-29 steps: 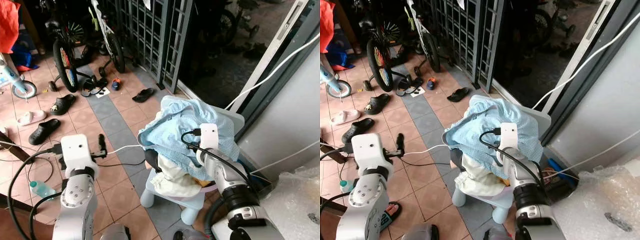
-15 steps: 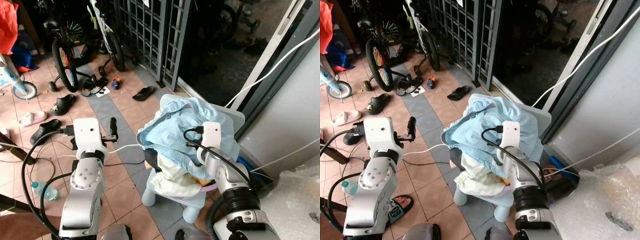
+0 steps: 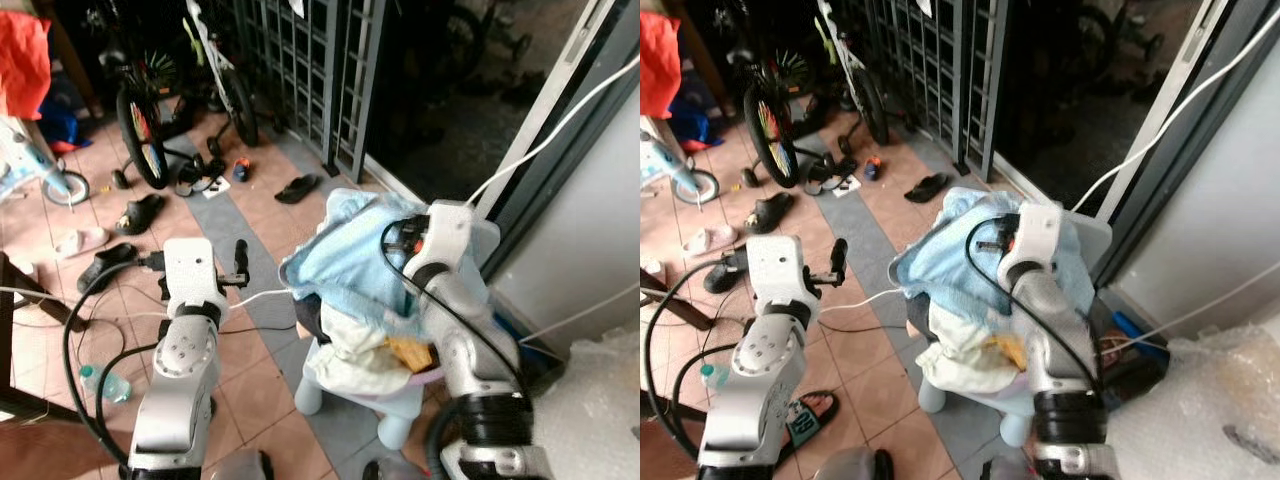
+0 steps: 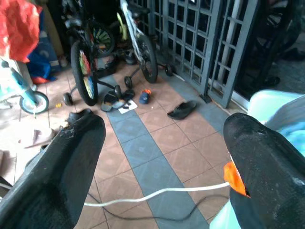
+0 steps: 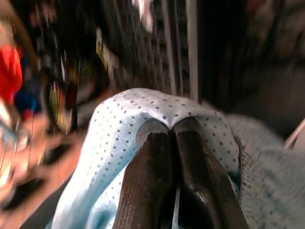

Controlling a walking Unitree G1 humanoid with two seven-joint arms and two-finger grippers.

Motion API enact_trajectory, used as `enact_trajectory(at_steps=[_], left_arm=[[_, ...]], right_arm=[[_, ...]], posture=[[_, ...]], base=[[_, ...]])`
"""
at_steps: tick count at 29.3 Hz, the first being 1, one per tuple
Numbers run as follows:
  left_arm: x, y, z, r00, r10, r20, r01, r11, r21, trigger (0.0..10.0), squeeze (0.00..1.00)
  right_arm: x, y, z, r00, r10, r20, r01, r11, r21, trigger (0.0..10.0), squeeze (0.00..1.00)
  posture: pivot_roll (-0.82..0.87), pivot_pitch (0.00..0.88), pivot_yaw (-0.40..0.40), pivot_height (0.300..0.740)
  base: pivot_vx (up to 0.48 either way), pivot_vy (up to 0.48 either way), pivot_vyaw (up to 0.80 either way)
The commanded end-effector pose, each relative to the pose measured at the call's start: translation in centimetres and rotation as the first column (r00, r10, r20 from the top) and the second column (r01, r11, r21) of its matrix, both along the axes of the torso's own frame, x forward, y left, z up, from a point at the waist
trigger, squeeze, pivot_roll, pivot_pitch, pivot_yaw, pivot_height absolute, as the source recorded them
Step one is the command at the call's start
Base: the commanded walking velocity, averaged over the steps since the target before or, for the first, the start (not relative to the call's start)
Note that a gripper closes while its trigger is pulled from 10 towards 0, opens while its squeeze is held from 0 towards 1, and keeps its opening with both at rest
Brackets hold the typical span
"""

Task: Clothes washing

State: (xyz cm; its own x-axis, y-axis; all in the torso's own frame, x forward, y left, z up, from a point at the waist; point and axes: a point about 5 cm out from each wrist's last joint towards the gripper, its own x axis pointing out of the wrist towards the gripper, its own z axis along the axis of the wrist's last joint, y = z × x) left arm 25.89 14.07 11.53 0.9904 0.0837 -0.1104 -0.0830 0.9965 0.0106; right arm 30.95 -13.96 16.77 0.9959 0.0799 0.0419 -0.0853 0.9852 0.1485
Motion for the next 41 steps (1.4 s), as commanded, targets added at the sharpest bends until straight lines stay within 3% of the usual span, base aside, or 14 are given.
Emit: enact_trajectory(at_steps=[1,3,14,15,16,30,41], left_arm=[[0.0,0.3,-0.2,1.0,0.017,0.004,-0.017,1.0,0.007,10.0,0.0],[0.1,0.3,-0.3,1.0,0.009,0.006,-0.01,1.0,0.018,10.0,0.0],[0.4,-0.4,-0.3,1.0,-0.014,0.011,0.014,1.0,0.013,10.0,0.0],[0.4,-0.4,-0.4,1.0,-0.015,0.011,0.015,1.0,0.011,10.0,0.0],[0.4,-0.4,-0.4,1.0,-0.017,0.011,0.017,1.0,0.011,10.0,0.0],[0.4,-0.2,-0.5,1.0,-0.008,0.003,0.008,1.0,0.005,10.0,0.0],[0.5,-0.3,-0.5,1.0,-0.01,0.005,0.01,0.999,-0.031,10.0,0.0]], right_arm=[[-0.1,-0.7,2.4,0.995,-0.045,0.087,0.045,0.999,0.007,0.0,0.0],[-0.1,-1.0,3.3,0.991,-0.055,0.122,0.055,0.998,0.002,0.0,0.0],[-0.8,-1.4,3.3,0.986,-0.062,0.153,0.069,0.997,-0.041,0.0,0.0],[-0.9,-1.2,3.4,0.987,-0.053,0.155,0.063,0.996,-0.059,6.9,0.0],[-0.9,-1.2,3.2,0.988,-0.048,0.149,0.06,0.995,-0.074,10.0,0.0],[-1.0,-1.1,1.5,0.995,-0.036,0.092,0.045,0.994,-0.098,10.0,0.0],[-1.0,-1.0,1.2,0.995,-0.048,0.087,0.058,0.991,-0.117,10.0,0.0]], posture=[[0.0,0.0,0.058,0.74],[0.0,0.0,0.058,0.74],[-0.02,0.0,0.052,0.74],[-0.02,0.0,0.054,0.74],[-0.02,0.0,0.053,0.74],[-0.01,0.0,0.053,0.74],[-0.02,0.0,0.054,0.74]], base=[[0.0,0.0,0.0],[0.0,0.0,0.0],[0.0,0.0,0.0],[-0.244,0.0,0.0],[-0.244,0.0,0.0],[-0.301,0.0,-0.59],[-0.14,0.0,-0.11]])
